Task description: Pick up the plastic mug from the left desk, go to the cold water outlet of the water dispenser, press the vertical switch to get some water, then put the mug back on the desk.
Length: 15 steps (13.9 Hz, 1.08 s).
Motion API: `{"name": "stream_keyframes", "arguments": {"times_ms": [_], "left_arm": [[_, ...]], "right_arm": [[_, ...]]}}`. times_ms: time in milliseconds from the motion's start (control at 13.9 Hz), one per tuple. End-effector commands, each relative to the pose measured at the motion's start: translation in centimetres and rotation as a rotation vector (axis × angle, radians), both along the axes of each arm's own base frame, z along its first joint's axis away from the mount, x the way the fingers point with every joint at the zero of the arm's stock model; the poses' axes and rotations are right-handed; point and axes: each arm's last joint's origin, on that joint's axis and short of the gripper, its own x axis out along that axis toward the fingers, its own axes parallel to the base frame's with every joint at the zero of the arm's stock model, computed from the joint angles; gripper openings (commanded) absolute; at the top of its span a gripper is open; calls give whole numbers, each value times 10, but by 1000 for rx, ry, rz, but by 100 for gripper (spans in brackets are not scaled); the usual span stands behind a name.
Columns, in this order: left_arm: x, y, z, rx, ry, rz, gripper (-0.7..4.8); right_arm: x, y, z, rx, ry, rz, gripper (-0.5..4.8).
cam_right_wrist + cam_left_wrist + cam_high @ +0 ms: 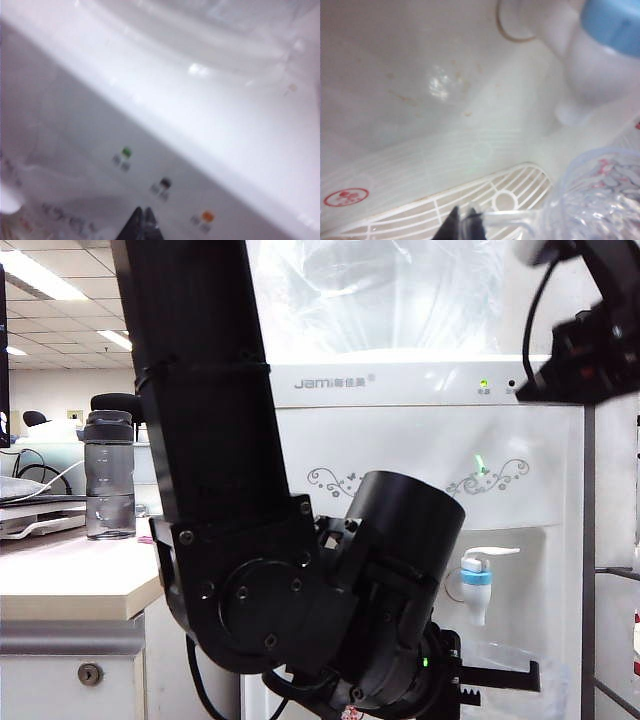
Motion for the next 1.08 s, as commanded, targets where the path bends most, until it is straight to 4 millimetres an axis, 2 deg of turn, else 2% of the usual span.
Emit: {"name": "stream_keyframes", "arguments": {"times_ms": [72, 503, 1077], "left_arm": [[1, -5, 17, -49, -56, -17, -5], [0, -10, 36, -105, -61, -83, -5], [-2, -14, 49, -113, -77, -166, -5]], "right_arm": [[3, 1, 13, 22, -52, -4, -5], [6, -4, 16, 28, -60, -30, -5], [7, -7, 19, 37, -78, -42, -5]]}}
